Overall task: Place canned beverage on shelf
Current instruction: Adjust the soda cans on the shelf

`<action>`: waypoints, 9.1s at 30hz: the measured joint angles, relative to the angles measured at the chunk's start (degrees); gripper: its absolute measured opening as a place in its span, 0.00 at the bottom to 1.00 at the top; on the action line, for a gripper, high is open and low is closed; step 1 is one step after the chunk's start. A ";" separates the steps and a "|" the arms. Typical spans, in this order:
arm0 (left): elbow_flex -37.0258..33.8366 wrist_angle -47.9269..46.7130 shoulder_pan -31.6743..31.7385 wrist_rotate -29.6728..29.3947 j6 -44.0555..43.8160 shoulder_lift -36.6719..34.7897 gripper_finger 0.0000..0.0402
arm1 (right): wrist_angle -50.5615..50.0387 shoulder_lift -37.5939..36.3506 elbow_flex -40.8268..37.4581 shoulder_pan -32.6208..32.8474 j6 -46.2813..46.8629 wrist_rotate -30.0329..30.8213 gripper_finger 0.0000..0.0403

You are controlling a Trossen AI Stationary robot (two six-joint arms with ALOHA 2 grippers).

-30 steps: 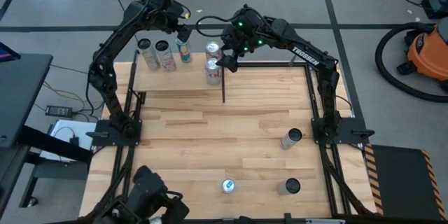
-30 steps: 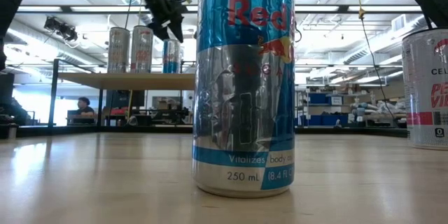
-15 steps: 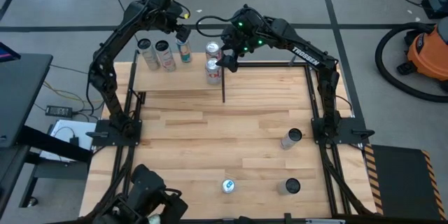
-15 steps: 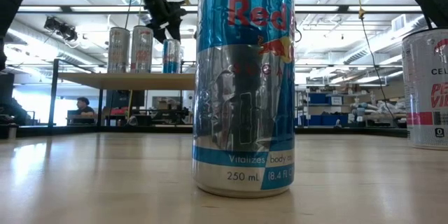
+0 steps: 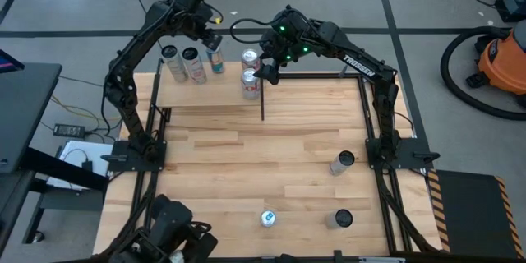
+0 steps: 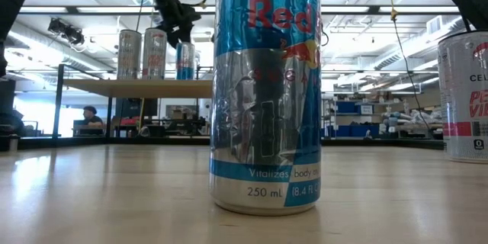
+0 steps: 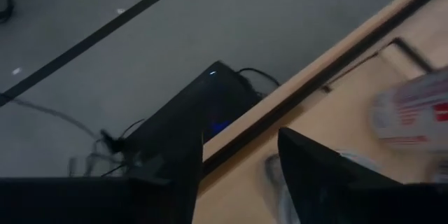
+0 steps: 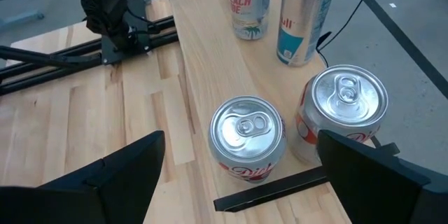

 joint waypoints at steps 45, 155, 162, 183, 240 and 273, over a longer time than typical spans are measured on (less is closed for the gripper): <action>-0.09 -3.56 -3.52 -0.33 0.22 -0.83 0.39 | -0.01 0.00 -0.02 0.00 -1.01 0.00 0.95; -0.02 -18.49 -7.78 -8.84 -2.87 -9.17 0.39 | -0.35 0.02 -0.02 0.02 -1.06 0.00 0.95; -0.02 -20.28 -7.47 -8.73 -2.69 -9.62 0.39 | -0.35 0.02 -0.02 0.02 -1.09 -0.02 0.95; -0.02 -18.26 -7.01 -7.80 -2.71 -9.38 0.39 | -0.35 0.04 -0.01 0.02 -1.07 0.00 0.95; 0.13 -20.76 -7.78 -12.62 -2.78 -9.16 0.39 | -0.35 0.04 -0.01 0.02 -1.07 0.00 0.95; -0.20 -20.02 -7.76 -12.21 -2.69 -12.51 0.39 | -2.18 0.04 -0.02 0.02 -1.46 -0.03 0.95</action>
